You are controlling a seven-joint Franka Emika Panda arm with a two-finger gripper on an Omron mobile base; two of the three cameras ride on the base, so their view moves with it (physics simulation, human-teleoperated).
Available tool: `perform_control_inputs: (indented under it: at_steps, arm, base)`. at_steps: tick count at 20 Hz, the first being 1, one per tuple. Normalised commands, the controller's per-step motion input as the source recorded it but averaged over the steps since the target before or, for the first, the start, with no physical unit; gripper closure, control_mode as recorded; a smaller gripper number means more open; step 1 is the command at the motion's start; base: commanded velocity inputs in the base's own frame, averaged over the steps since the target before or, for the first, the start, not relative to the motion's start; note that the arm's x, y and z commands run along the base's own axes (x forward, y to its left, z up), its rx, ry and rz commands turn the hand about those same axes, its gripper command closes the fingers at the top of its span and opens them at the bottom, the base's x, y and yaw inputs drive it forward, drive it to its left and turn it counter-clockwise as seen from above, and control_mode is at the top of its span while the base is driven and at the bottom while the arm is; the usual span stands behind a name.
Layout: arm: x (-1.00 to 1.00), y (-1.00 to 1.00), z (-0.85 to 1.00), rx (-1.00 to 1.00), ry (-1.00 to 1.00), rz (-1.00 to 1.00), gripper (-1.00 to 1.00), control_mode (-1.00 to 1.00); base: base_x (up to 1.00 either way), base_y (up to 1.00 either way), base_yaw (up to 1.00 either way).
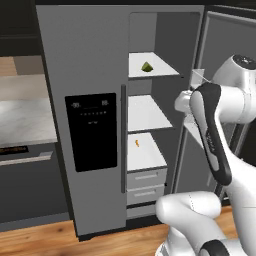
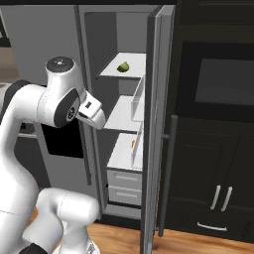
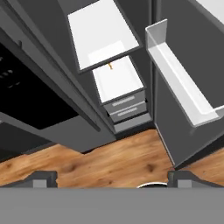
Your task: Take the lemon wedge from the fridge and place it on the plate with fish on the dining counter.
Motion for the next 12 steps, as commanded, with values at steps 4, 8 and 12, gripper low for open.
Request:
perform_control_inputs:
  at_steps: [4, 8, 12]
  arm:
    - [-0.01, 0.00, 0.00, -0.02, -0.02, 0.00, -1.00, -1.00]
    - [-0.09, -0.08, 0.00, 0.00, -0.01, 0.00, -1.00, -1.00]
    - [-0.06, -0.50, -0.05, -0.04, -0.04, -0.14, -1.00, -1.00]
  base:
    - [0.00, 0.00, 0.00]
    - [0.00, 0.00, 0.00]
    - [0.00, 0.00, 0.00]
